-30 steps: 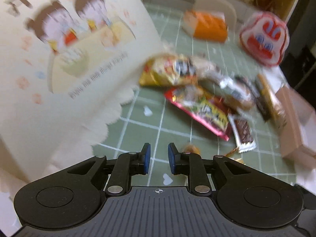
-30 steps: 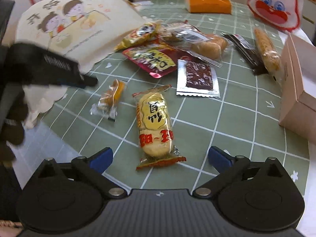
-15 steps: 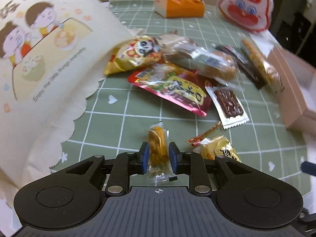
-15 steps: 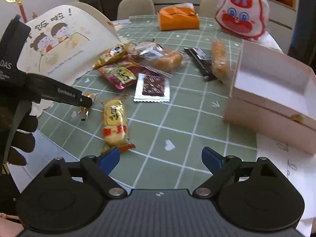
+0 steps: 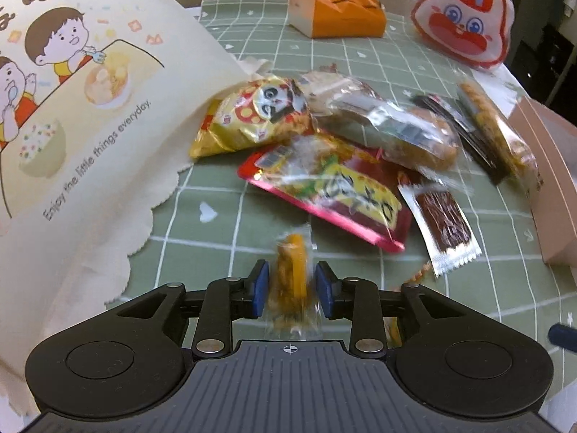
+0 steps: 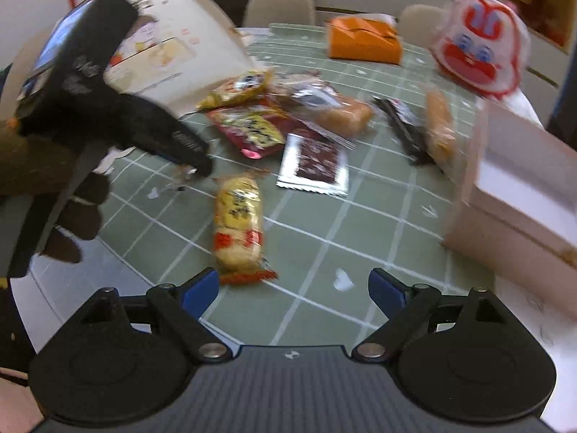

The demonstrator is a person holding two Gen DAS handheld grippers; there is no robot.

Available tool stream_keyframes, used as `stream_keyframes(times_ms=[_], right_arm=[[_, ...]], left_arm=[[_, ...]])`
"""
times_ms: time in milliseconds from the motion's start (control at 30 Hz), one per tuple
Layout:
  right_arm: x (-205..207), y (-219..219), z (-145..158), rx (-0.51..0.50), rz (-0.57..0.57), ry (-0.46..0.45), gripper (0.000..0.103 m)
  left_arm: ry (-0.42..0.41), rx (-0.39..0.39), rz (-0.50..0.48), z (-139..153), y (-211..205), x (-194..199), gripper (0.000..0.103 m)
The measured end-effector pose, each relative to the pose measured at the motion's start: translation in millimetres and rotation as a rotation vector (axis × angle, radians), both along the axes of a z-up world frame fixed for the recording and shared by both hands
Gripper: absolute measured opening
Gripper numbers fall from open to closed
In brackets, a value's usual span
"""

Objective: Organize snacks
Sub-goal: 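Grasp the small orange wrapped candy with the left tool, then carry the candy into the pink box with the left tool while the right tool drops the cracker packet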

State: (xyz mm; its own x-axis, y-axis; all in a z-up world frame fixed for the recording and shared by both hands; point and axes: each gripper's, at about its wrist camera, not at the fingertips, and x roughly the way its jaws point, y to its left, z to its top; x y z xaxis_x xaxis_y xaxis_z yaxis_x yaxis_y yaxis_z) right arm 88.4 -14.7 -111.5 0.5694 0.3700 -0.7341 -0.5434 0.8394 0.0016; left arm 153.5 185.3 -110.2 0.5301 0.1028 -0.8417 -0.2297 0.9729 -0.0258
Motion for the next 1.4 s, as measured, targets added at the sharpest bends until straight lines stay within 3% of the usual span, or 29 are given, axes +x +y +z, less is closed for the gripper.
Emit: stream_keyframes(times_ms=[200, 367, 433, 467, 700, 1000, 1133, 1233, 1333, 1400], right_arm=[[10.9, 27.8, 1.8, -0.020, 0.052, -0.025, 0.086], [29.6, 49.0, -4.0, -0.017, 0.065, 0.022, 0.066], [31.5, 56.5, -5.7, -0.037, 0.087, 0.036, 0.037], [30.7, 59.5, -5.6, -0.047, 0.102, 0.044, 0.035], [7.6, 19.2, 14.9, -0.047, 0.054, 0.023, 0.034], [-25.9, -104.5, 42.4, -0.019, -0.236, 0.035, 0.035], [-41.6, -146.3, 78.8, 0.039, -0.347, -0.057, 0.035], [-50.4, -170.4, 115.7, 0.077, -0.428, -0.175, 0.034], [-48.9, -186.9, 144.0, 0.117, -0.468, -0.251, 0.034], [-44.2, -194.6, 154.8, 0.123, -0.496, -0.287, 0.034]], left_arm=[[-0.012, -0.061, 0.003, 0.4, 16.1, 6.5, 0.029], [0.001, -0.131, -0.016, 2.5, 26.4, -5.5, 0.027], [0.006, -0.165, -0.022, 2.8, 27.3, -14.0, 0.026], [0.006, -0.178, -0.026, 2.8, 26.4, -18.9, 0.026], [0.012, -0.261, -0.136, 13.2, -15.2, -48.6, 0.025], [0.102, -0.409, -0.532, 31.5, -139.9, -57.7, 0.025], [0.014, -0.441, -0.619, 67.4, -169.9, -47.3, 0.025], [-0.100, -0.446, -0.620, 105.0, -178.2, -19.2, 0.025], [-0.224, -0.404, -0.608, 135.7, -191.8, 16.6, 0.025], [-0.240, -0.419, -0.605, 139.5, -206.4, 47.2, 0.027]])
